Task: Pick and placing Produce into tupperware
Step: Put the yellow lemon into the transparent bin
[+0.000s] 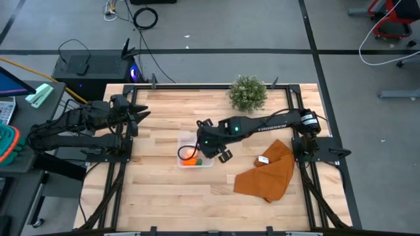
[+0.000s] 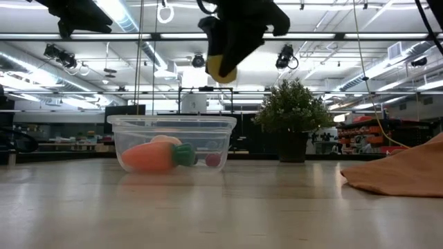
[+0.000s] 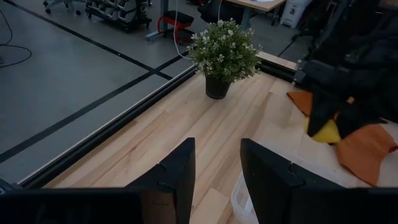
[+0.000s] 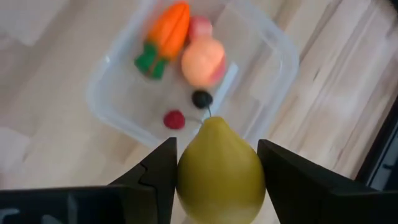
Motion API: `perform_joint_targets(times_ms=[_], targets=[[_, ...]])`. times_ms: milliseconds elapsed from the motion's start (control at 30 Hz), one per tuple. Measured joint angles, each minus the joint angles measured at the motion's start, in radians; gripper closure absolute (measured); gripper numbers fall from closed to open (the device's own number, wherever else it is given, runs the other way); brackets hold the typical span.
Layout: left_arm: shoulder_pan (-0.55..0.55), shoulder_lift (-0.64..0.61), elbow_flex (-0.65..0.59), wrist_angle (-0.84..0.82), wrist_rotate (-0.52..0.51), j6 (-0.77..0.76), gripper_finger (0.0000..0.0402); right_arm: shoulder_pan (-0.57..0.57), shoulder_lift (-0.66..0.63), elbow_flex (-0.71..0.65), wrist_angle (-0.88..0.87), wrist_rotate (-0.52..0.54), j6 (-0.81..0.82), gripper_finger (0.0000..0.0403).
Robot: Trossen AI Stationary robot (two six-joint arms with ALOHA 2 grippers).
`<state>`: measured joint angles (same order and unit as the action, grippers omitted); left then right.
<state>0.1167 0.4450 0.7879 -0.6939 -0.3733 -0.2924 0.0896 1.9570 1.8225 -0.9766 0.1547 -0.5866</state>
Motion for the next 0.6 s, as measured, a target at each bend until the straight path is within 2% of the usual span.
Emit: perform_joint_targets(times_ms=[400, 600], targets=[[0.000, 0.000, 0.000, -0.011, 0.000, -0.001, 0.0259, 0.018, 0.046, 0.000, 0.149, 0.003, 0.073, 0.0233], [-0.001, -0.001, -0.001, -0.042, 0.001, -0.015, 0.0263, -0.005, 0.100, 0.000, 0.273, -0.048, 0.292, 0.0233]])
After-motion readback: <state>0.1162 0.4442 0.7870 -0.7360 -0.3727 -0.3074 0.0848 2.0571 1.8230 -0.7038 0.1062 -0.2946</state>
